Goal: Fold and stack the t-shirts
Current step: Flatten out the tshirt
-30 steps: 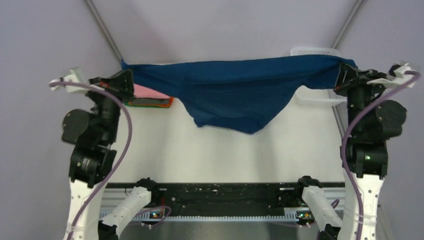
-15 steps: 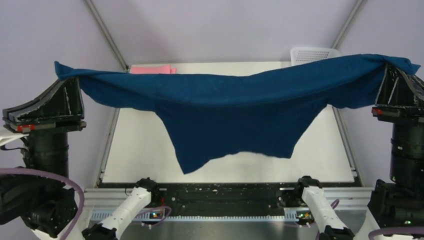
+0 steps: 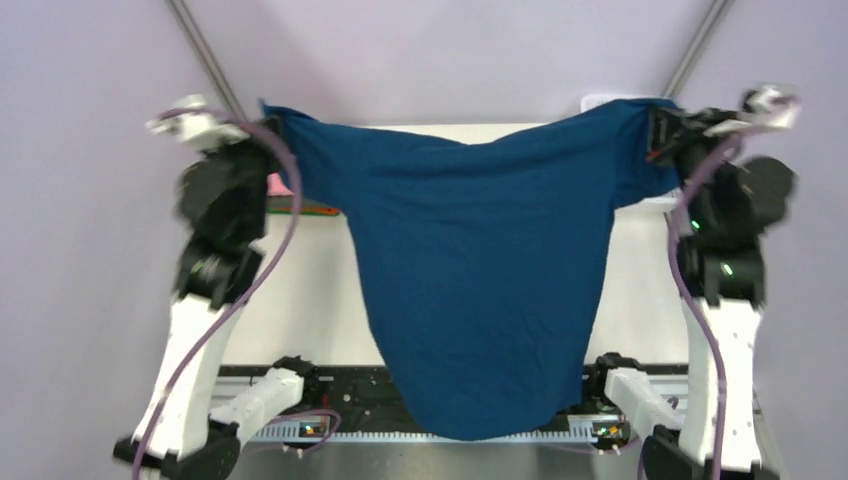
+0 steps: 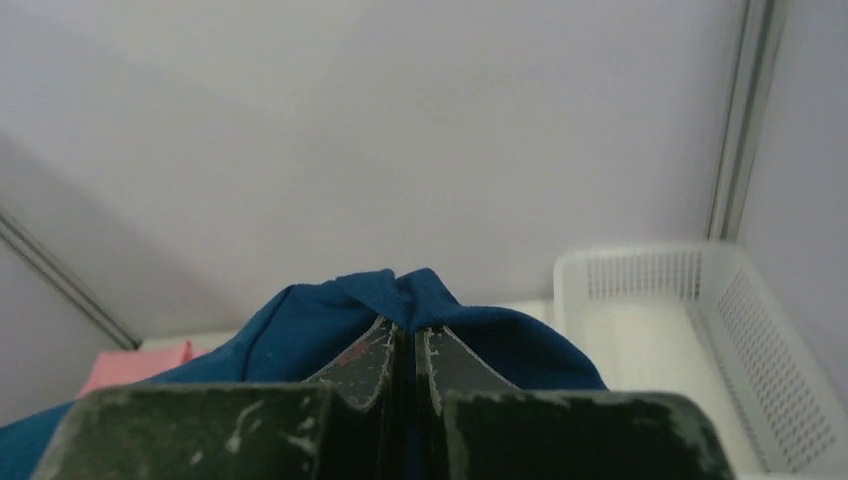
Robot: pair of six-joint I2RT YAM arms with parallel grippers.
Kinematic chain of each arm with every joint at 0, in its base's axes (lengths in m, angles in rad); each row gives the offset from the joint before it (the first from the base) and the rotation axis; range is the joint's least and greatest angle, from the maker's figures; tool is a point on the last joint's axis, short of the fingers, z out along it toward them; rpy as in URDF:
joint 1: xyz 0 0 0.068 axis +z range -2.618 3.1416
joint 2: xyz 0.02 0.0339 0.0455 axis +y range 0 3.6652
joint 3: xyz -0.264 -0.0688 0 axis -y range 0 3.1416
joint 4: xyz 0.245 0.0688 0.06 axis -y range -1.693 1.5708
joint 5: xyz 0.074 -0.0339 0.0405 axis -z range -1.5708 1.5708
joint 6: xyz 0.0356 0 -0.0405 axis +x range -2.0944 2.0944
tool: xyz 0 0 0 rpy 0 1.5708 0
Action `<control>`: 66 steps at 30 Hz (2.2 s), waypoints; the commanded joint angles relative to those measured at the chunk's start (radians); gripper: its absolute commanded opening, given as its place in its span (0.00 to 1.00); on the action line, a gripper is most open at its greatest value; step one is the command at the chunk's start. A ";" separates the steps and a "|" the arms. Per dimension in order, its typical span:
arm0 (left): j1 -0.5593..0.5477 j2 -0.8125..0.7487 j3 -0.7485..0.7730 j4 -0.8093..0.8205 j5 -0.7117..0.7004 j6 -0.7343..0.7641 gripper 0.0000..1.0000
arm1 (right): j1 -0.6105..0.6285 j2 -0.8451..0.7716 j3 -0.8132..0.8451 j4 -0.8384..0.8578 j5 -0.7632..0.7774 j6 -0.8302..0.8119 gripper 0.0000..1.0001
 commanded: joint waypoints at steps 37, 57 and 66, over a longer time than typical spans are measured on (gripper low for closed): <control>0.086 1.237 0.174 -0.074 0.654 -0.218 0.99 | 0.405 0.497 -0.722 0.083 0.197 0.298 0.99; -0.303 0.437 -0.876 -0.018 0.842 -0.491 0.99 | 0.438 1.334 0.075 0.067 0.142 0.112 0.97; -0.436 0.422 -0.599 -0.090 0.776 -0.321 0.99 | 0.508 1.315 0.327 -0.077 0.163 -0.075 0.99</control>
